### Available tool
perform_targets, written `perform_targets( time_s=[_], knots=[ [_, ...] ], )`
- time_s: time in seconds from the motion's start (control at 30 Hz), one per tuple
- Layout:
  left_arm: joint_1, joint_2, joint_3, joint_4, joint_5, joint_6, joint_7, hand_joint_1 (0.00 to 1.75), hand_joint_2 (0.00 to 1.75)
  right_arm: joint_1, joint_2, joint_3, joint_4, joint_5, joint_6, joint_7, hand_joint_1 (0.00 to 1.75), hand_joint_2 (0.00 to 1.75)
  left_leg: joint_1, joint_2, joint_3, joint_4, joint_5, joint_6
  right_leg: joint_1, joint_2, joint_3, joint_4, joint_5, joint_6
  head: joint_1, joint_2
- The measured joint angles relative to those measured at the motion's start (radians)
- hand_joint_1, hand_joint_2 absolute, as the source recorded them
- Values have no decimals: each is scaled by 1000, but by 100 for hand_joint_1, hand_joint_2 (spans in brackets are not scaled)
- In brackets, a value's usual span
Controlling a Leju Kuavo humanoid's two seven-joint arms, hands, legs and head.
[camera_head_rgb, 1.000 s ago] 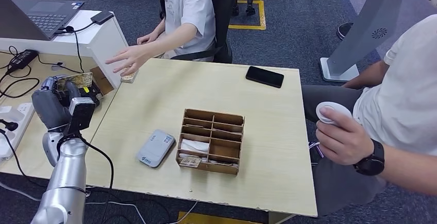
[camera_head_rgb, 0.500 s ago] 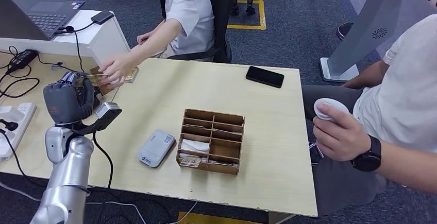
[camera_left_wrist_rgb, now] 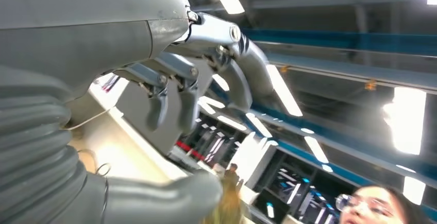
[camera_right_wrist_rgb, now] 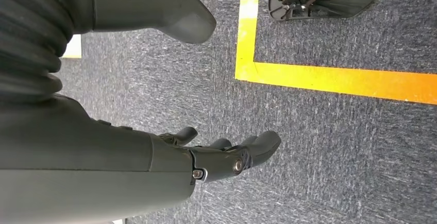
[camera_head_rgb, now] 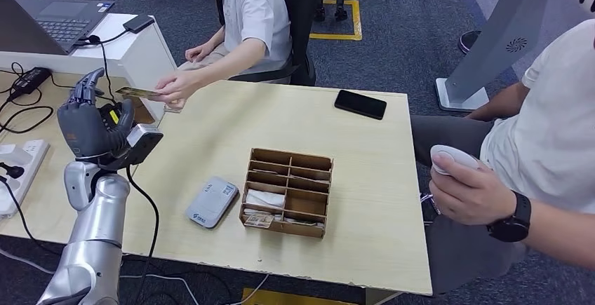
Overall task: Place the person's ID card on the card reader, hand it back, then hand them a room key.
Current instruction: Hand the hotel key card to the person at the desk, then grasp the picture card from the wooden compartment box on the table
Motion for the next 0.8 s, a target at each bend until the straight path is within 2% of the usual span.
perform_targets(
  time_s=[0.3, 0.57, 0.67, 0.73, 0.8],
  knots=[
    [-32, 10, 0, 47, 126, -3, 59, 0, 175, 0, 0, 0, 0, 13, -1, 8, 0, 175, 0, 0, 0, 0, 0, 0, 0, 0, 0, 0, 0, 0, 0, 0],
    [-36, 17, -2, 73, 161, -12, 60, 0, 175, 0, 0, 0, 0, 12, -2, 12, 0, 175, 0, 1, 0, 0, 0, 0, 0, 1, 0, 0, 0, 0, 0, 0],
    [-24, 21, -20, 68, 187, -95, 42, 0, 175, 0, 0, -1, 0, 2, -3, 11, 0, 175, 0, 1, 0, 0, 0, 0, 0, 1, 0, 0, 0, 0, 0, 0],
    [14, 28, -58, 32, 200, -203, 21, 0, 175, 0, 0, -5, 0, -13, -8, 11, 0, 175, 0, 1, 0, 0, 0, 0, 0, 1, 0, 0, 0, 0, 0, 0],
    [86, 37, -122, -49, 200, -326, 13, 0, 175, 1, 0, -14, 0, -29, -13, 15, 0, 175, 0, 3, 0, 0, -1, 0, 0, 2, 0, 0, 0, 0, 0, 0]
  ],
)
